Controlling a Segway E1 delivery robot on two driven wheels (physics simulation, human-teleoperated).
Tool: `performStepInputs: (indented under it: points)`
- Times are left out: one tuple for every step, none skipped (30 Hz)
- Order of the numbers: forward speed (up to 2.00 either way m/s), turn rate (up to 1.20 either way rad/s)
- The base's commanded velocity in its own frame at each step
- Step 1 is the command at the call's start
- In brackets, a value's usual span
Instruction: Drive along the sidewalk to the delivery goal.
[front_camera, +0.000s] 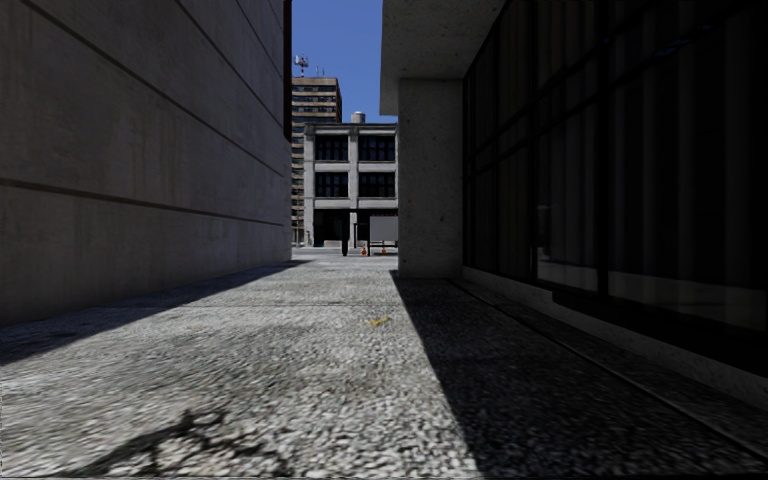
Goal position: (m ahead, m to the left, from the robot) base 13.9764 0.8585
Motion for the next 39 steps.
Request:
performStepInputs:
  points:
    - [2.00,0.00]
    - [2.00,0.00]
    - [2.00,0.00]
    - [2.00,0.00]
    - [2.00,0.00]
    - [2.00,0.00]
    - [2.00,0.00]
    - [2.00,0.00]
    - [2.00,0.00]
    - [2.00,0.00]
    - [2.00,0.00]
    - [2.00,0.00]
    - [2.00,0.00]
    - [2.00,0.00]
    - [2.00,0.00]
    - [2.00,0.00]
    - [2.00,0.00]
    - [2.00,0.00]
    - [2.00,0.00]
    - [2.00,0.00]
    - [2.00,0.00]
    - [2.00,0.00]
    - [2.00,0.00]
    - [2.00,0.00]
    - [2.00,0.00]
    - [2.00,0.00]
    - [2.00,0.00]
    - [2.00,0.00]
    - [2.00,0.00]
    - [2.00,0.00]
    - [2.00,0.00]
    - [2.00,0.00]
    - [2.00,0.00]
    - [2.00,0.00]
    - [2.00,0.00]
    - [2.00,0.00]
    - [2.00,0.00]
    - [2.00,0.00]
    - [2.00,0.00]
